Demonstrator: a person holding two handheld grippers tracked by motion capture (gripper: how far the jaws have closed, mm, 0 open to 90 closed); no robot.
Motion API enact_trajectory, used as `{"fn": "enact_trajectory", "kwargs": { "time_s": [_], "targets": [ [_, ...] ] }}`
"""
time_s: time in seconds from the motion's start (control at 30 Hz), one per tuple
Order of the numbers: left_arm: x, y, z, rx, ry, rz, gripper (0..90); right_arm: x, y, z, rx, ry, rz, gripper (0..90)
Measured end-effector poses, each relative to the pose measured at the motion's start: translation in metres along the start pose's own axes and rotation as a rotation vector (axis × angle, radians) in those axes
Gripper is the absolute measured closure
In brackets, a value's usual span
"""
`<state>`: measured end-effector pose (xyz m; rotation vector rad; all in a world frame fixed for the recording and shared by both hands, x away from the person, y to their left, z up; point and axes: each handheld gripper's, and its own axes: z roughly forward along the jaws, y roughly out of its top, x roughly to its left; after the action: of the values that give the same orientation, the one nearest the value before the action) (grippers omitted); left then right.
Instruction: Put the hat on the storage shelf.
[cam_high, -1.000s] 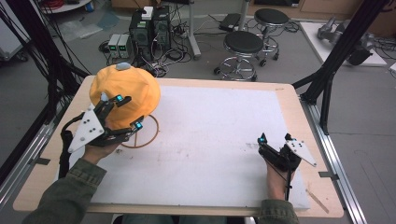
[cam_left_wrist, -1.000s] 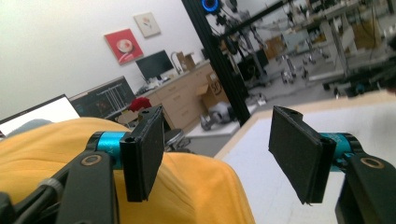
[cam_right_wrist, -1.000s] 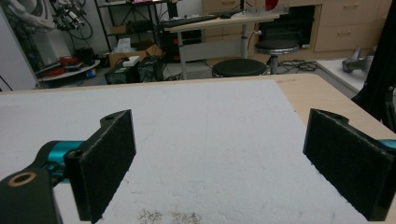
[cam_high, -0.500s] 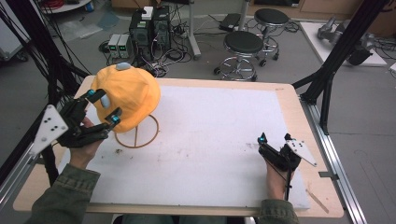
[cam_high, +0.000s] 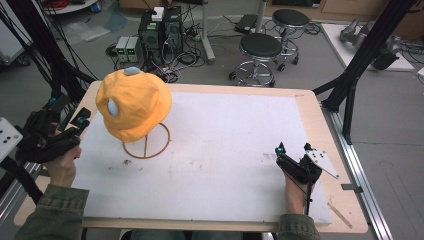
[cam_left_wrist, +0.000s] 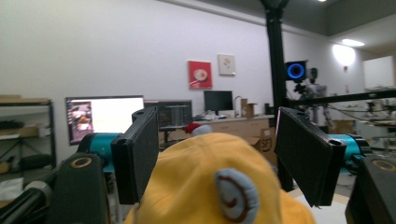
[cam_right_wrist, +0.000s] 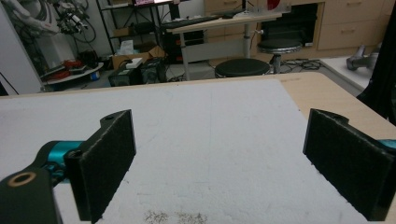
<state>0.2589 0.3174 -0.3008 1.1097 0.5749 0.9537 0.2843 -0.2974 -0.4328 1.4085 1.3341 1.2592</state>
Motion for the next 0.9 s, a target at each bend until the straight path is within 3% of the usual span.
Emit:
{"fn": "enact_trajectory", "kwargs": {
  "time_s": [0.1, 0.2, 0.4, 0.5, 0.7, 0.9],
  "targets": [
    [0.007, -0.006, -0.009, -0.003, 0.07, -0.002, 29.5, 0.0, 0.0, 0.0, -0.001, -0.002, 0.003, 8.3],
    [0.015, -0.017, -0.019, -0.002, 0.155, -0.031, 28.1, 0.001, 0.0, 0.0, 0.0, -0.002, 0.003, 8.2],
    [0.031, -0.042, -0.034, 0.062, 0.269, -0.089, 25.8, 0.002, 0.0, -0.002, -0.005, 0.0, -0.005, 8.3],
    [0.033, -0.056, -0.039, 0.076, 0.294, -0.115, 24.9, 0.002, 0.0, -0.003, -0.008, 0.001, -0.004, 8.3],
    [0.028, -0.078, -0.04, 0.154, 0.32, -0.064, 23.3, 0.003, 0.001, -0.005, -0.012, -0.009, -0.007, 8.3],
    [0.023, -0.093, -0.043, 0.22, 0.345, -0.063, 19.5, 0.003, 0.001, -0.01, -0.028, -0.022, 0.003, 8.2]
  ]
}}
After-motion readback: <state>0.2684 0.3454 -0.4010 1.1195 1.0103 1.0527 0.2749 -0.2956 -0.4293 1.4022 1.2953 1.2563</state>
